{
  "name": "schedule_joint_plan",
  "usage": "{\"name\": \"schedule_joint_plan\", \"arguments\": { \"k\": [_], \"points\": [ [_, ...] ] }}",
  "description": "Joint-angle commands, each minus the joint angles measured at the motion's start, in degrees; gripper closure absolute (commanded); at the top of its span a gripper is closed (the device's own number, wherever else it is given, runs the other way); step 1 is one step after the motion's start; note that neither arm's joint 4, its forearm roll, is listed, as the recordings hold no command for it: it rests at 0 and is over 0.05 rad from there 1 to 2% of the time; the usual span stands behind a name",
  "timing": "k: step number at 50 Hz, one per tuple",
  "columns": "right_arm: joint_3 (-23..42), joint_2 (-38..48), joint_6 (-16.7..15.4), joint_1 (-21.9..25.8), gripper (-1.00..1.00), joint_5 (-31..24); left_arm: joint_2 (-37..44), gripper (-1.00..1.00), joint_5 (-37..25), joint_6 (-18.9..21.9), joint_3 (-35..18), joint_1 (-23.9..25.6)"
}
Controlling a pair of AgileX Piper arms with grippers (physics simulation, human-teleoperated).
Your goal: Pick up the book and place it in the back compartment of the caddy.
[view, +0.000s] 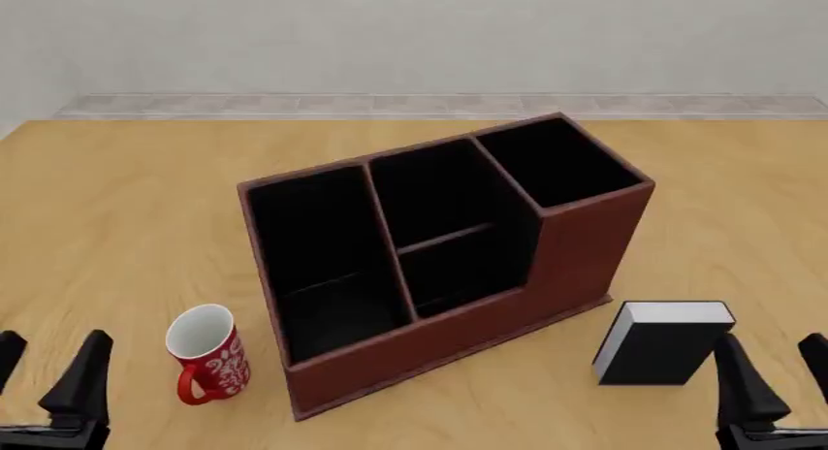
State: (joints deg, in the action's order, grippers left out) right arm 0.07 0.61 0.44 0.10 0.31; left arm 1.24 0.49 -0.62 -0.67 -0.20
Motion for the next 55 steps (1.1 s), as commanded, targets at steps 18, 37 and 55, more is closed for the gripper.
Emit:
{"name": "schedule_joint_plan", "arguments": {
  "k": [18, 37, 55],
  "points": [
    [0.1, 0.3, 0.2, -0.2, -1.00, 0.0, 8.5, -1.00, 0.2, 1.4, -10.2, 3.6],
    [0.1, 1.0, 0.1, -0.2, -1.00, 0.8, 23.5, -1.00, 4.8, 3.3, -20.9, 16.5],
    [0.0, 0.9, 0.2, -0.2, -1.00, 0.7, 31.1, -1.00, 1.7, 7.6, -29.6, 28.8]
  ]
}}
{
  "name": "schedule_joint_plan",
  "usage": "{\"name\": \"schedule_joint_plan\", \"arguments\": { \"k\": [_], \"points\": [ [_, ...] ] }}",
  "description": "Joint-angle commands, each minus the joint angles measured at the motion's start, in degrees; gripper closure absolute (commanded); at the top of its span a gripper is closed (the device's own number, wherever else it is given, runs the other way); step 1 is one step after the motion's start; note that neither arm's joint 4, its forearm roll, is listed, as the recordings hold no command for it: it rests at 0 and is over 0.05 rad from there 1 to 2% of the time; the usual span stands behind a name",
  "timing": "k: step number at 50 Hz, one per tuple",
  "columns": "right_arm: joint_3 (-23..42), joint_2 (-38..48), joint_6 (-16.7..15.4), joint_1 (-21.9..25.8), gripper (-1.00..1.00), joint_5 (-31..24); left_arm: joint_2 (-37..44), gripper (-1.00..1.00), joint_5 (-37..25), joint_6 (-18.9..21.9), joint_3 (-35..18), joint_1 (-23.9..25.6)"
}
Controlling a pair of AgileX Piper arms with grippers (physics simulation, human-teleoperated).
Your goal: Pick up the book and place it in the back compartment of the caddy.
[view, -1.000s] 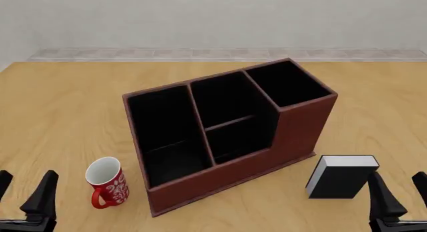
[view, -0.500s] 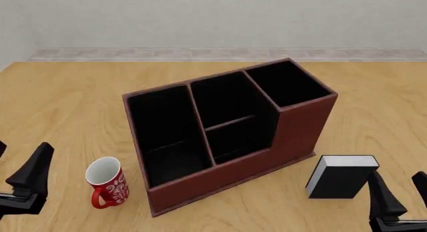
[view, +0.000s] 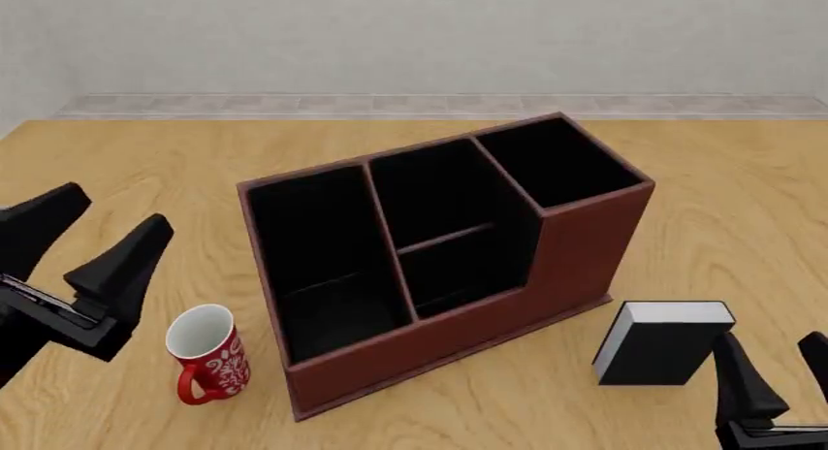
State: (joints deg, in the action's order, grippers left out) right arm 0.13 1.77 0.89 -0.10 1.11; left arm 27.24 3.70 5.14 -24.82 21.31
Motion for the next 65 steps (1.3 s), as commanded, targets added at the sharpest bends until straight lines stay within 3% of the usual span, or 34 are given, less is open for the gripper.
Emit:
{"name": "schedule_joint_plan", "arguments": {
  "k": [1, 7, 17, 22, 37, 65],
  "points": [
    [-0.1, 0.7, 0.5, 0.0, -1.00, 0.5, 5.9, -1.00, -1.6, 1.8, -6.2, 8.3],
    [0.0, -0.6, -0.3, 0.0, -1.00, -0.5, 8.6, -1.00, -1.9, 3.6, -7.8, 13.3],
    [-0.1, 0.5, 0.7, -0.1, -1.00, 0.2, 12.9, -1.00, -0.8, 3.0, -10.4, 19.0],
    [0.0, -0.4, 0.1, 0.0, -1.00, -0.4, 16.3, -1.00, 1.1, 1.6, -10.7, 19.4],
    [0.0, 0.5, 0.6, -0.1, -1.00, 0.2, 26.4, -1.00, 5.8, -0.2, -11.2, 29.1],
    [-0.1, 1.5, 0.4, 0.0, -1.00, 1.4, 42.4, -1.00, 15.3, -1.7, -15.1, 37.3]
  ]
}}
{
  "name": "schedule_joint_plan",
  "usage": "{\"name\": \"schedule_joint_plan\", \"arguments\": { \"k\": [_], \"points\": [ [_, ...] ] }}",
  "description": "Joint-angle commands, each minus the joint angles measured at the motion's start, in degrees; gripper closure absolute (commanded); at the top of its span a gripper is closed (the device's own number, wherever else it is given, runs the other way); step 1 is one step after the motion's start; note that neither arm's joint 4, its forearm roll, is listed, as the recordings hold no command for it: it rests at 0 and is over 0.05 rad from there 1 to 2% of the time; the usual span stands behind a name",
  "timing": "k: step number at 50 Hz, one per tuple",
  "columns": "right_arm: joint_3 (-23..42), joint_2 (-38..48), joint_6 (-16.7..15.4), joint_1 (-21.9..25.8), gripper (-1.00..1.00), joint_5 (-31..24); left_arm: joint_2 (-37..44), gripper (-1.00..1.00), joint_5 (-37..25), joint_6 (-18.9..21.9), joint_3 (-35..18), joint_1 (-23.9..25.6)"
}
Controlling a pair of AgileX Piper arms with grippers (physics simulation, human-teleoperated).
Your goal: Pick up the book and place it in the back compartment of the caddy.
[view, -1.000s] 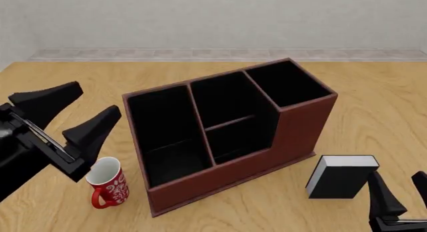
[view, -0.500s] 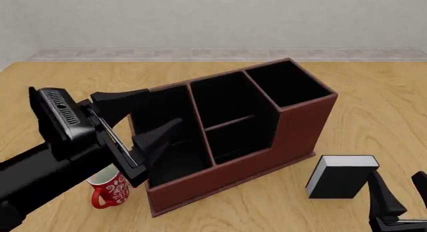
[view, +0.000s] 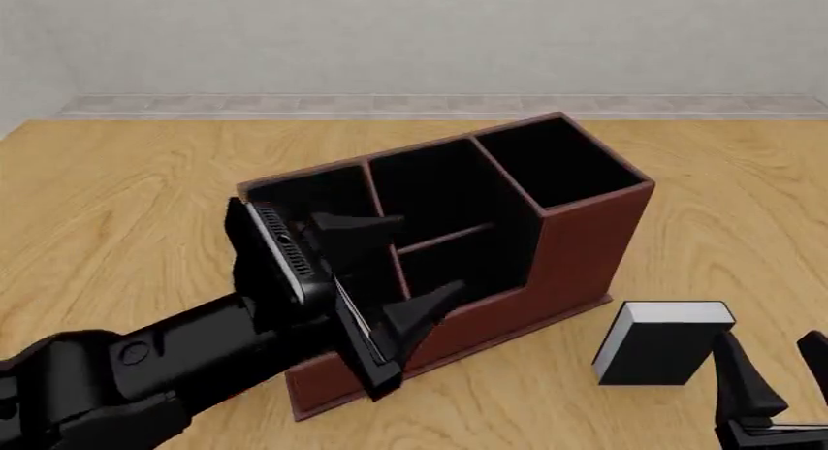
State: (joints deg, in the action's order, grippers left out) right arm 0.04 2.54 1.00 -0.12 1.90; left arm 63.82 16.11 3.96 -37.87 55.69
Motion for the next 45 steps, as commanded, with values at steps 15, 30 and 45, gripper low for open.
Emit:
{"name": "schedule_joint_plan", "arguments": {
  "k": [15, 30, 45],
  "points": [
    [0.0, 0.6, 0.3, 0.0, -1.00, 0.4, 13.2, -1.00, 2.3, 1.0, -7.0, 5.6],
    [0.0, 0.7, 0.0, 0.0, -1.00, 0.7, 20.7, -1.00, -2.2, -1.0, -12.6, 5.9],
    [0.0, -0.1, -0.2, 0.0, -1.00, 0.0, 21.6, -1.00, -5.9, -1.1, -17.2, 6.6]
  ]
}}
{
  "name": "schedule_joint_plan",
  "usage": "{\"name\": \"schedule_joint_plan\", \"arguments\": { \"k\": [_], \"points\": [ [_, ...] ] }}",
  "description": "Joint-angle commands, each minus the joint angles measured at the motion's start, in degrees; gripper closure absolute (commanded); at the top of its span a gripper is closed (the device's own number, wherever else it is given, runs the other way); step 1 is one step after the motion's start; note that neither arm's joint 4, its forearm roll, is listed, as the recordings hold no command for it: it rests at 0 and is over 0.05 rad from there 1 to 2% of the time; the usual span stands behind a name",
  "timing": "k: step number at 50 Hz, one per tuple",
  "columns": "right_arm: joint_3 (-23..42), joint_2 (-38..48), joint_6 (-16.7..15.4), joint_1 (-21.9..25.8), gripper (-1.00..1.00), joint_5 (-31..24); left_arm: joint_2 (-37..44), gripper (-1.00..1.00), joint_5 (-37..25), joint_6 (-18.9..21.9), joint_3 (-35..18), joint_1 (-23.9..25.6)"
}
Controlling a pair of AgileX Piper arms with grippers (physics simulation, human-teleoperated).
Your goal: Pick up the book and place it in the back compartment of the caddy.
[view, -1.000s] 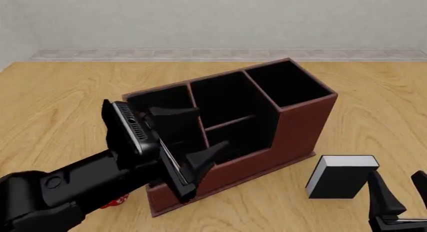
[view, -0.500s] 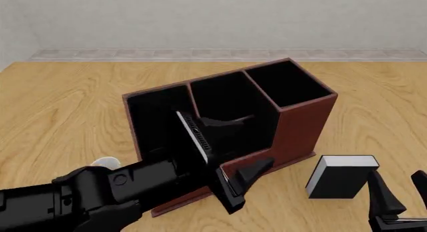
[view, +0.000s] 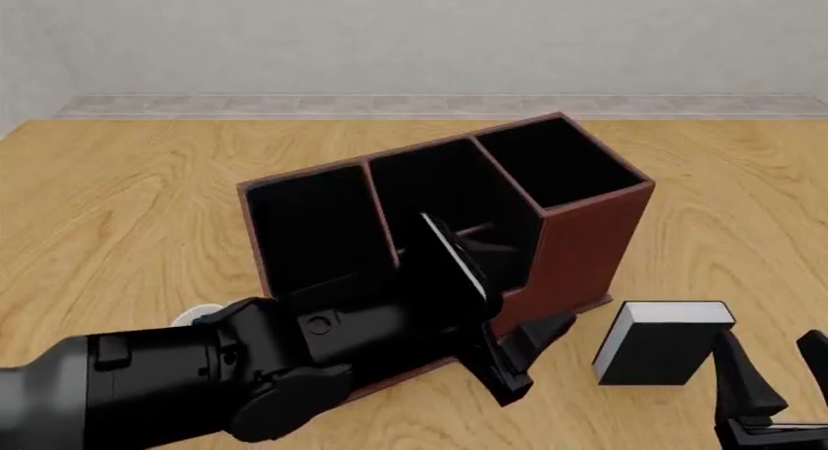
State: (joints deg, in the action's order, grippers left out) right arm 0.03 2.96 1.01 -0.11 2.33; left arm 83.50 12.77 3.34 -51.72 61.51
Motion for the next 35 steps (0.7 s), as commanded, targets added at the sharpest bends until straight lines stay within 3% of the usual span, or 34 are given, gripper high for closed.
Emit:
{"name": "schedule_joint_plan", "arguments": {
  "k": [1, 35],
  "points": [
    [0.0, -0.1, 0.1, 0.0, -1.00, -0.1, 2.0, -1.00, -2.5, -0.4, -3.5, 1.0],
    [0.0, -0.6, -0.1, 0.0, -1.00, -0.5, 9.9, -1.00, -3.5, -0.2, -9.0, 5.8]
  ]
}}
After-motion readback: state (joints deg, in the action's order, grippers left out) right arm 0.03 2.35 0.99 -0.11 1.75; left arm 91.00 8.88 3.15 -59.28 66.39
